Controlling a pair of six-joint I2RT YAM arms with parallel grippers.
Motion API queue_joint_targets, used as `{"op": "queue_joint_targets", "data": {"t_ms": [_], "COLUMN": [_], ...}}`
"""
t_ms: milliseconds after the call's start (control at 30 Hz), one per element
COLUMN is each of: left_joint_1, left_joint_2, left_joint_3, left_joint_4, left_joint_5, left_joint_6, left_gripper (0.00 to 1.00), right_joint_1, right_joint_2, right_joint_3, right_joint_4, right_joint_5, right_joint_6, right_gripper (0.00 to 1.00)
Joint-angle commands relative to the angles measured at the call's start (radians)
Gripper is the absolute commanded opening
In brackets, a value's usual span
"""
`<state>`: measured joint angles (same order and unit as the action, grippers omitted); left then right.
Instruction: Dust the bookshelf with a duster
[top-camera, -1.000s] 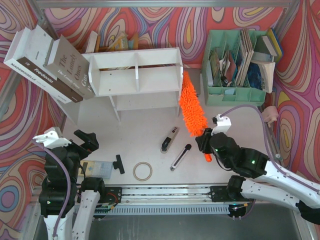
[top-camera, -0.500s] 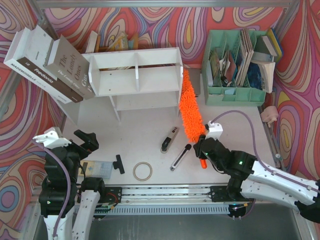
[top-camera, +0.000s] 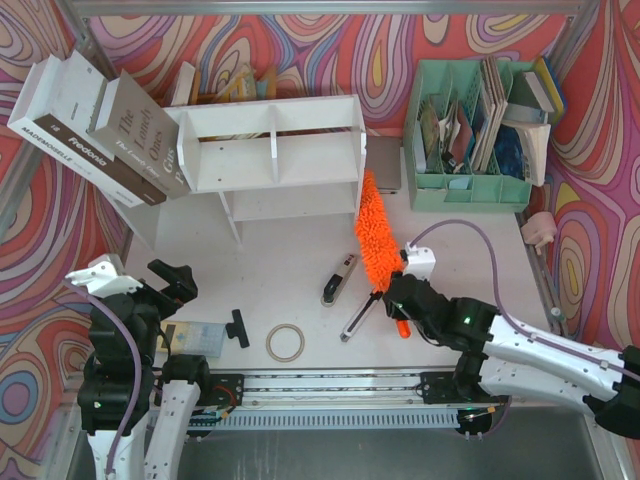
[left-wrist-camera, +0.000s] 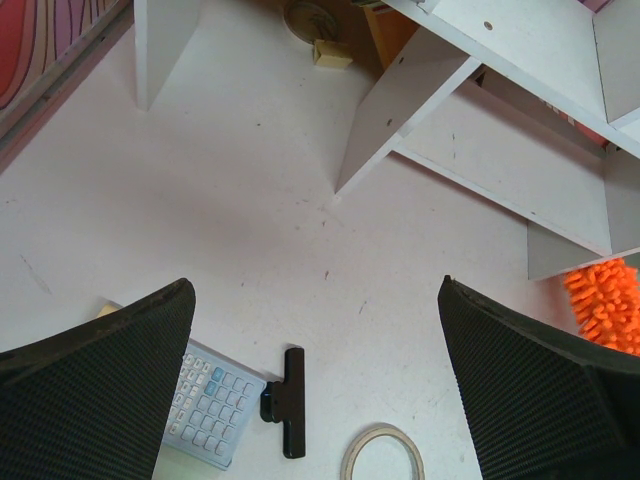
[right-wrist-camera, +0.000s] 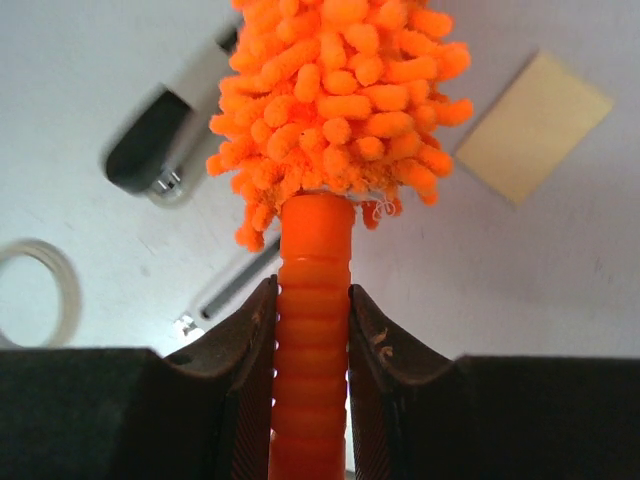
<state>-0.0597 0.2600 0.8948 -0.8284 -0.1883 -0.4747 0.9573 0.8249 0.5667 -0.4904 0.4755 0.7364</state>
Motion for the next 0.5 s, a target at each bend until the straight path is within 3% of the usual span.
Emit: {"op": "queue_joint_targets", "data": {"t_ms": [0,467], "left_joint_1": [0.004,0.004], "left_joint_2": [0.0,0.012], "left_joint_3": [-0.011,-0.012], "left_joint_4": [0.007,0.008], "left_joint_5": [0.002,0.003], "left_joint_6": [-0.003,-0.004], "left_gripper": [0.98,0.98], "right_joint_1": [0.01,0.009], "right_joint_2": [-0.031,-0.091], "right_joint_3": [0.177,0.469], "right_joint_4": [0.045,0.077], "right_joint_5": [0.061,0.127], "right_joint_6": [-0.122,-0.294], "right_gripper": [0.0,0.0]}}
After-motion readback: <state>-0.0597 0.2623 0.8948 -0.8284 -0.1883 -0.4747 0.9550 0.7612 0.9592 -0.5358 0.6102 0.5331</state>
